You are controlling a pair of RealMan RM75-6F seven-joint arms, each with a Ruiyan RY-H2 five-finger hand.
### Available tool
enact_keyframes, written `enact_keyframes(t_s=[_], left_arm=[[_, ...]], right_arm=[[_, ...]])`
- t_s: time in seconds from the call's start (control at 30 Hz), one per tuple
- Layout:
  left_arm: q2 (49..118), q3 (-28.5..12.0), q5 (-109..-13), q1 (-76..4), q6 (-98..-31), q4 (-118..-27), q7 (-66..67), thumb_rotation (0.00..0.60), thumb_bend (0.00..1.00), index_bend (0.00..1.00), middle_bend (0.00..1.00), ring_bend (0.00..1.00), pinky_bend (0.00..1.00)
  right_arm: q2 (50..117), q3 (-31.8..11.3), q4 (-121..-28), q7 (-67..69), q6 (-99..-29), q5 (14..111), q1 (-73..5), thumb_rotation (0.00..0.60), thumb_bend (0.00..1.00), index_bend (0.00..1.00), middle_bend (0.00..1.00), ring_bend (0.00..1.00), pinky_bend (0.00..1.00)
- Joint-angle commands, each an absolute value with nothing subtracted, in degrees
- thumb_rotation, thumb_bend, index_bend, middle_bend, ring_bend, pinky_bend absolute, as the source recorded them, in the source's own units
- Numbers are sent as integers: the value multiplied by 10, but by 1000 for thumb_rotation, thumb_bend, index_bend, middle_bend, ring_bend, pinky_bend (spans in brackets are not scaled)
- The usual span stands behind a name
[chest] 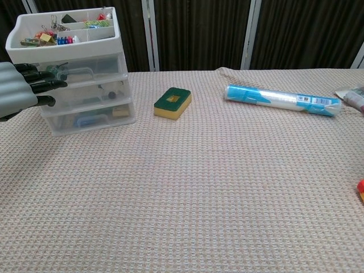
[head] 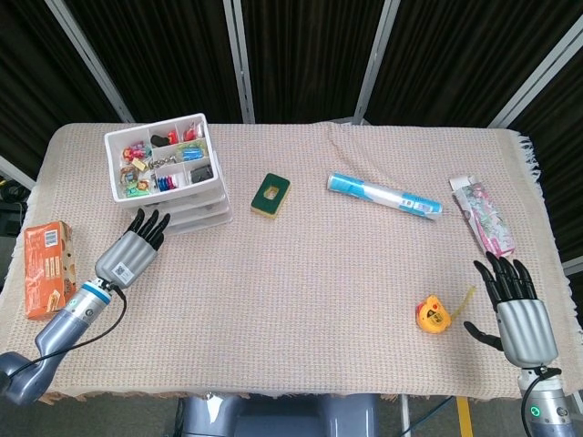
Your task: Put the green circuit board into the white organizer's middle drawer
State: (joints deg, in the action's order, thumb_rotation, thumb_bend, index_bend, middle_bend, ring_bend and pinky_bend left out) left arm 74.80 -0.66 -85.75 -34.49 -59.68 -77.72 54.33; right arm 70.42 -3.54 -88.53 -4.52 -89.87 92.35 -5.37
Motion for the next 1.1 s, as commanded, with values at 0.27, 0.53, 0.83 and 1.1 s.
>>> enact_keyframes(t_s=[0.27,0.53,0.83,1.1], left_arm=[[731,0,-872,-331,-625,-810,509,600,1000,241,23,62,149],[690,15,-928,-282,-739,-898,412,600,523,221,3,53,148],[685,26,-911,-174,-889,-966,259,600,42,43,0,0,13],[659,53,-886,-113,-921,-971,191,600,6,0,0,0,0]], right_arm=[[703,-35,-886,-46,-898,922,-53,600,0,93,0,0,0],[702,-35,-887,-47,-897,922,-54,600,0,93,0,0,0],[702,-35,-887,-49,-898,923,-54,600,0,88,0,0,0],[704,-36,-888,-49,-899,925,-54,600,0,78,0,0,0]])
